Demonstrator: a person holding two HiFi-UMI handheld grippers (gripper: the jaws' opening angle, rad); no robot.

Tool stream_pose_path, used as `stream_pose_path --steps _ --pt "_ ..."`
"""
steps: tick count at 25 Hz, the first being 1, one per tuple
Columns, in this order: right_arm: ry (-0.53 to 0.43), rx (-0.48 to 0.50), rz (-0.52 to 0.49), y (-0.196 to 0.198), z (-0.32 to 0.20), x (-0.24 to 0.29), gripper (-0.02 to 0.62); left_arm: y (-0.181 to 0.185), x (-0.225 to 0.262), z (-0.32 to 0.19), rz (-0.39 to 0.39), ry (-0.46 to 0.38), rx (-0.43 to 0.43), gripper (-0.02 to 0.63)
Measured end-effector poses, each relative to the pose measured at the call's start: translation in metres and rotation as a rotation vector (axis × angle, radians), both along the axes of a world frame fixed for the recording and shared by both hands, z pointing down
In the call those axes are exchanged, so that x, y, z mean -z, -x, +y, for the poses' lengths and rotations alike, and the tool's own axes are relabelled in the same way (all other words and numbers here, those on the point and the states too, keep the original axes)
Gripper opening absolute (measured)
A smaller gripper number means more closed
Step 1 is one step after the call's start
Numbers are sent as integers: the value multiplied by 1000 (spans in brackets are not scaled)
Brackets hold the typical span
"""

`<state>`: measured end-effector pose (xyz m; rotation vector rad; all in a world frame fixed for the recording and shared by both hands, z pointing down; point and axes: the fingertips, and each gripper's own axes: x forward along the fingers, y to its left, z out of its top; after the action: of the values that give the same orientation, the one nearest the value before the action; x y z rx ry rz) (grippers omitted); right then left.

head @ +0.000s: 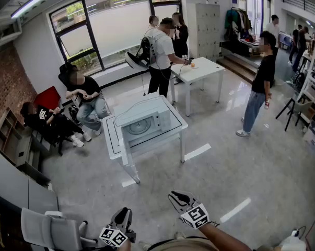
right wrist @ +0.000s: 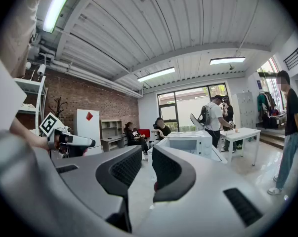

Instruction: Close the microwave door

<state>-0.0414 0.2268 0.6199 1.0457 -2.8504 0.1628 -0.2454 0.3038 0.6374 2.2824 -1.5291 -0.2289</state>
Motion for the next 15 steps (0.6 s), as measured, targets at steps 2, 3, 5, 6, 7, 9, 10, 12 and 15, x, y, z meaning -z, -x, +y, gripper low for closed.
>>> stream_pose_path --steps 2,3,5,6,7,9,10,12,15 --pt "-2 0 -4 -1 -3 1 71 -1 0 -2 -1 0 2 75" --pt "-3 1 -5 -2 -5 2 71 -1 0 -3 -2 0 3 75" --pt "-4 1 -4 -2 -7 1 71 -1 -1 -5 -3 1 5 75" --pt "-5 2 -2 -2 -8 1 71 -1 -1 -6 -3 1 6 75" --pt "-9 5 0 -1 -8 0 71 -1 -2 -7 -5 1 6 75" --pt "-20 22 11 2 -12 -2 71 0 -5 -11 -10 0 2 75" --pt "-22 38 14 4 -15 -3 71 0 -5 -15 -15 0 -2 75" --pt "-5 70 -2 8 -28 -3 74 0 -3 -27 -33 2 -10 75" --pt "10 79 -7 11 -50 2 129 3 2 -47 -54 -10 -14 75"
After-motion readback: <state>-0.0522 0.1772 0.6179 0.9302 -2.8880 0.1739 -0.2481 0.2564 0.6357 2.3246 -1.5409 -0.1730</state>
